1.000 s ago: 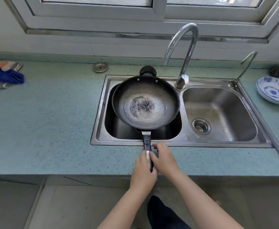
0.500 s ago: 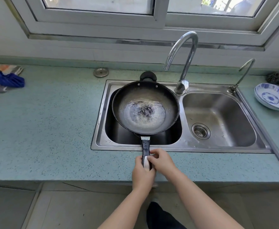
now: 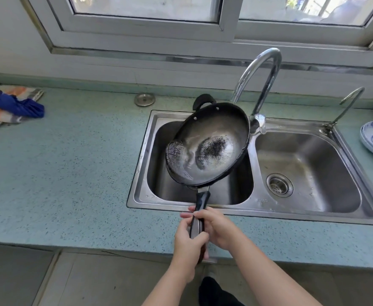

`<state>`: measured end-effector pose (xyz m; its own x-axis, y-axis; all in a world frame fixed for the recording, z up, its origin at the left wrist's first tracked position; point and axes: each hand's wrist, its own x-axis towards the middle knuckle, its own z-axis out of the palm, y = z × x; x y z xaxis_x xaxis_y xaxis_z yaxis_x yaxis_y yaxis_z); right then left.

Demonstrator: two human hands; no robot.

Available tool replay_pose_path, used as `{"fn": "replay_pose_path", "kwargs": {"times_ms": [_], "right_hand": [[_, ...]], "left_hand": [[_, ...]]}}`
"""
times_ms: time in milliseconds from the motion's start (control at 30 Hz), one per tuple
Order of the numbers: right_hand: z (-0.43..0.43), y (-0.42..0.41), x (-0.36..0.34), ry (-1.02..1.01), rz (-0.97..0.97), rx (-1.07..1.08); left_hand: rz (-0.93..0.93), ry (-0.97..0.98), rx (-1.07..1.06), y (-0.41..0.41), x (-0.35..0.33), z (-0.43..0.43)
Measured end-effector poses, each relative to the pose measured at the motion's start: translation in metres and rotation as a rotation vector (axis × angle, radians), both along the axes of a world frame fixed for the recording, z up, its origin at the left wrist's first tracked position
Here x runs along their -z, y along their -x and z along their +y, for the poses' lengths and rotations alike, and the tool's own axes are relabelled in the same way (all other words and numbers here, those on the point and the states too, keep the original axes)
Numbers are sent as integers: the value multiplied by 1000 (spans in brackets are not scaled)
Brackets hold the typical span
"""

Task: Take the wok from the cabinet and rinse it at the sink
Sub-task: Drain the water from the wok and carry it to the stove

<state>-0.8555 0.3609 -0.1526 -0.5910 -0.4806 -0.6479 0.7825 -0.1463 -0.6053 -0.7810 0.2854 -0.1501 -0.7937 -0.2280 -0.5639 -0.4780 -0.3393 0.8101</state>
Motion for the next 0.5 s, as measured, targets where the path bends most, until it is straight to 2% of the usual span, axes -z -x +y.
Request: {"fn": "replay_pose_path", "kwargs": {"times_ms": [333,500], "right_hand": [[6,4,16,310,-88,46],[4,4,10,237,-77,83]], "left_hand": [[3,-234,4,-2,-6,-5],[-6,-348,-24,-2,-5,-5]]}}
